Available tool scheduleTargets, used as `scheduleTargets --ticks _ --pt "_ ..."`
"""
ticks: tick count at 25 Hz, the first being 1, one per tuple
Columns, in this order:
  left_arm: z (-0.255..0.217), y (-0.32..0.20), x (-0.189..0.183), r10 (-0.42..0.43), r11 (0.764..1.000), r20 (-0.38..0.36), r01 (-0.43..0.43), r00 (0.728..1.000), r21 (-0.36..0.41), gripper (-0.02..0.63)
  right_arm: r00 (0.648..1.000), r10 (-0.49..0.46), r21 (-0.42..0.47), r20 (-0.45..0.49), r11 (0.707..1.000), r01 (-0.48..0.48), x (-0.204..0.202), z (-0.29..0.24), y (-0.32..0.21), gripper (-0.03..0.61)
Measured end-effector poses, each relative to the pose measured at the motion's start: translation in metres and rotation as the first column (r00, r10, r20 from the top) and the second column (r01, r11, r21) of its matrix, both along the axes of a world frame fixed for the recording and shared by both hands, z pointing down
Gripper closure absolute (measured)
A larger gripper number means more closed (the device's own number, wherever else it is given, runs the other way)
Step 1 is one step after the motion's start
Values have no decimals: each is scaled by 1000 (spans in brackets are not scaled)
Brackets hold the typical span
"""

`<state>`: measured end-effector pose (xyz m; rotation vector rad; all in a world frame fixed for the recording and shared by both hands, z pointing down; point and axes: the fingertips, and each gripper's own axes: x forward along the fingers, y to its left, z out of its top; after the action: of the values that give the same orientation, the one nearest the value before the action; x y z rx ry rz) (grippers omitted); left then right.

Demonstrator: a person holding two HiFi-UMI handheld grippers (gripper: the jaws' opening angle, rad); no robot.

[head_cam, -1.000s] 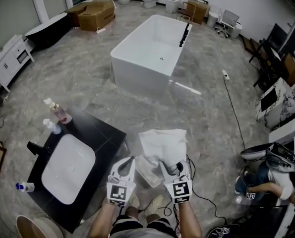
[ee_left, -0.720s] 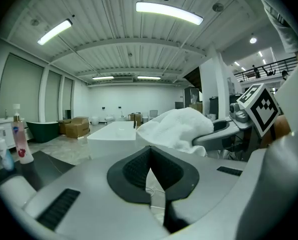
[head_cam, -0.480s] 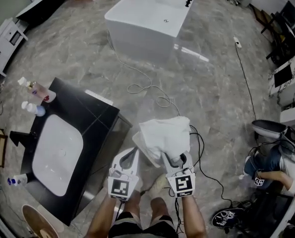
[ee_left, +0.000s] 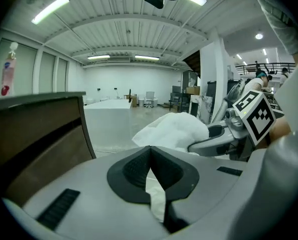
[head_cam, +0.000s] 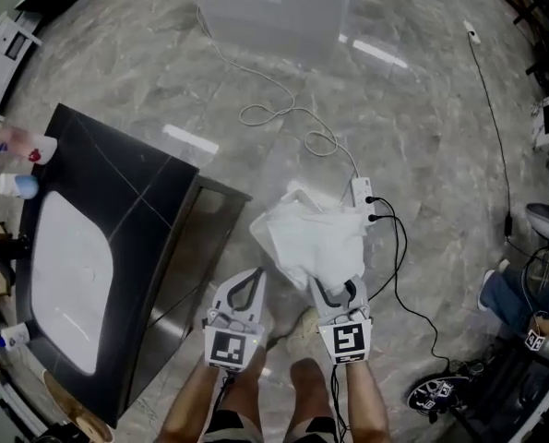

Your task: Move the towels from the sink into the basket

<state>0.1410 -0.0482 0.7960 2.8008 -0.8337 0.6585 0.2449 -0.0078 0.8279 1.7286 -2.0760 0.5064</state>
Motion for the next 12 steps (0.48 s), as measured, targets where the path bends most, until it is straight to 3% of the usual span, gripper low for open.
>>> scheduleTargets --ticks 4,12 --pt "54 7 1 -58 994 -1 57 998 -98 604 1000 3 -31 24 1000 -2 1 65 8 385" --pt "162 12 -2 -46 990 55 52 997 -130 604 999 -7 -94 31 996 10 7 194 16 385"
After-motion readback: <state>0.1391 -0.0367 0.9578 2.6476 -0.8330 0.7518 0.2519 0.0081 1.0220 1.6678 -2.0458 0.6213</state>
